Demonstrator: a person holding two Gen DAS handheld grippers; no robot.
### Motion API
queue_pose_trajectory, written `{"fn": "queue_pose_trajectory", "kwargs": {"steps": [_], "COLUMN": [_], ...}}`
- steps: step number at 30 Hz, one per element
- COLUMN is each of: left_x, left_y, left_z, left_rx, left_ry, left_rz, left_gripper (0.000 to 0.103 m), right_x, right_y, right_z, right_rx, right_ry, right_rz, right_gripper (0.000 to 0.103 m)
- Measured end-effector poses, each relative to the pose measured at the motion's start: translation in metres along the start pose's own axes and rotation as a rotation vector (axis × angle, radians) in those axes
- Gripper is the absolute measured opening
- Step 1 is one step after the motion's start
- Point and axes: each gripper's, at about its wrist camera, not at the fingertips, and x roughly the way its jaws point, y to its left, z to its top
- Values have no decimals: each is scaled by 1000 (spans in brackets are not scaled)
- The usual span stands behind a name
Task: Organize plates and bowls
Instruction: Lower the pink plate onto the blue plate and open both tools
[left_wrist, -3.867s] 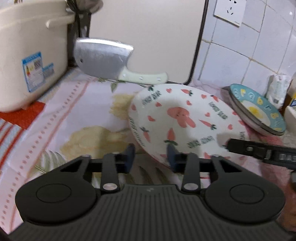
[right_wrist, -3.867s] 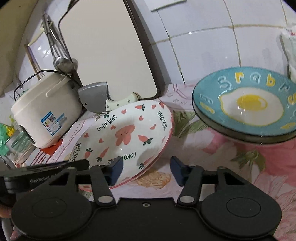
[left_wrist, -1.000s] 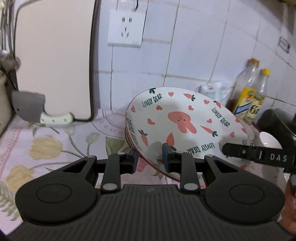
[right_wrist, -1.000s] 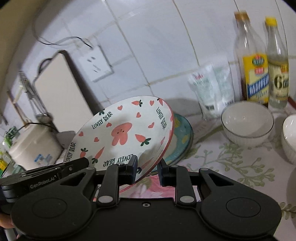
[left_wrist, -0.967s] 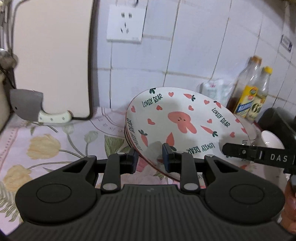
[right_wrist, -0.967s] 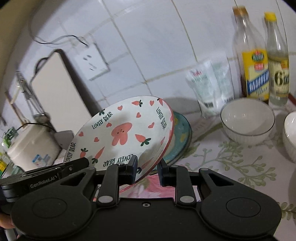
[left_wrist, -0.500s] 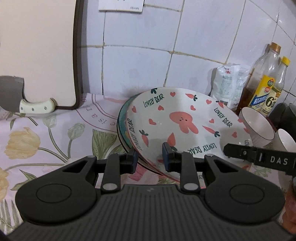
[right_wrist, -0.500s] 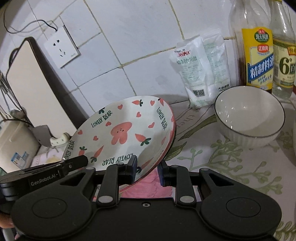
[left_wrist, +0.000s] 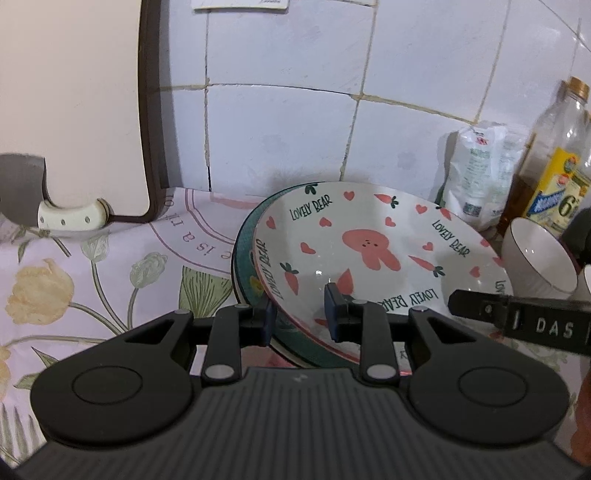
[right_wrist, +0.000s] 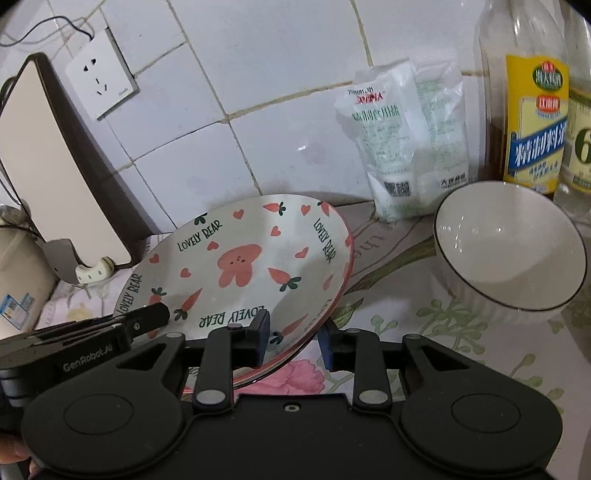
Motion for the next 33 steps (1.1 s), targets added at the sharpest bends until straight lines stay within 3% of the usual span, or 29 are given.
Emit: {"fn": "queue_pose_trajectory", "kwargs": {"steps": [18, 21, 23, 28, 33], "left_x": [-4, -10, -15, -18, -27], "left_y": [-12, -13, -12, -13, -7], "left_z": [5, 4, 4, 0, -7], "left_rx": [-14, -2, -8, -1, -21], "left_ry": [71, 90, 122, 146, 109], "left_rz": [75, 64, 33, 28, 24], "left_gripper": [31, 33, 40, 40, 39], "right_x": [5, 6, 7, 8, 8], "right_y": [5, 4, 3, 0, -7], "right_z": [-2, -1, -1, -4, -5], "right_rx": [-101, -95, -92, -85, -52], "right_ry": [-82, -80, -74, -72, -86], "right_rz": [-42, -38, -37, -28, -13], "right_gripper": [41, 41, 41, 41, 34]}}
